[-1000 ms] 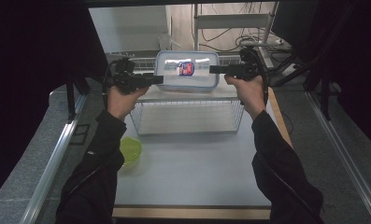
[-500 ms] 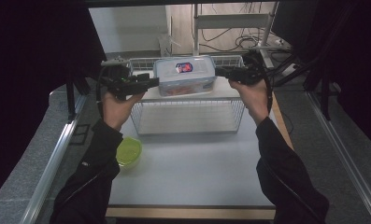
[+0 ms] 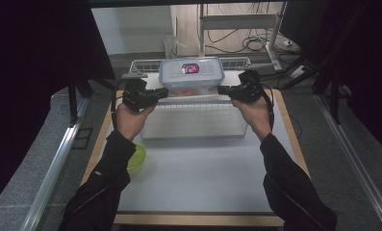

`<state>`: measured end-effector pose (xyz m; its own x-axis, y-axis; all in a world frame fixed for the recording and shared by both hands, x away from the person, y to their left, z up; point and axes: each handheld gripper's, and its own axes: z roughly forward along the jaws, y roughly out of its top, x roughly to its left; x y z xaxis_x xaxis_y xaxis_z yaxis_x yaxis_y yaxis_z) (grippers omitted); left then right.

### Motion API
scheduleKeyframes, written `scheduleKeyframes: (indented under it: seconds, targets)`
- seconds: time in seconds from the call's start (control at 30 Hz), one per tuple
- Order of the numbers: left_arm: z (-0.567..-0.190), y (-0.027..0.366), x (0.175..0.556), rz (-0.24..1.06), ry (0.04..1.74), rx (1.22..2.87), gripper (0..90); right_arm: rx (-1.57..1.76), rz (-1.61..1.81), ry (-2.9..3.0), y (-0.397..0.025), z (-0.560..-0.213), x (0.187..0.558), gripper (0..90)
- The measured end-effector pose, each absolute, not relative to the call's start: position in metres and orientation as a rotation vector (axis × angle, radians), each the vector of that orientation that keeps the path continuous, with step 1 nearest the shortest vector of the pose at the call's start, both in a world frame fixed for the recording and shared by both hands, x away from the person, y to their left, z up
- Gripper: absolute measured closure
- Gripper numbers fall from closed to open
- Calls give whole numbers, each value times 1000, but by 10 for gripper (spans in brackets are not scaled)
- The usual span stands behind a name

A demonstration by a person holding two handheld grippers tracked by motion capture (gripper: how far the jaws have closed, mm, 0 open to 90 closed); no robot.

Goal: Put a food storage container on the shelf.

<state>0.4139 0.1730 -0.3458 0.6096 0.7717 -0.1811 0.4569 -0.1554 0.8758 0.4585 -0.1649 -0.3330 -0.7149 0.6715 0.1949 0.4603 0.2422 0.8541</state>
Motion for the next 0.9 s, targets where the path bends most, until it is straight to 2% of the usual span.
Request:
scheduleKeyframes:
  seconds: [0.3,0.53,0.63,0.67,0.7,0.73,0.83,0.9]
  targets:
    - [-349,173,429,367,1036,1790,834,1098,1467,2278,-161,-334,468,894]
    - [-349,170,415,397,994,1811,795,1058,1454,2275,-159,-333,460,876]
    - [-351,170,407,407,973,1828,726,1040,1463,2280,-160,-334,455,837]
    - [-352,170,404,414,969,1838,703,1026,1465,2282,-161,-336,451,795]
    - [-353,170,401,422,960,1852,703,1026,1465,2282,-161,-336,451,795]
    - [-354,170,398,433,953,1865,666,1019,1476,2285,-161,-338,446,749]
    - [-358,171,387,447,936,1890,611,1015,1490,2294,-162,-340,442,712]
    - [-362,174,376,463,926,1902,578,1000,1500,2295,-164,-344,434,654]
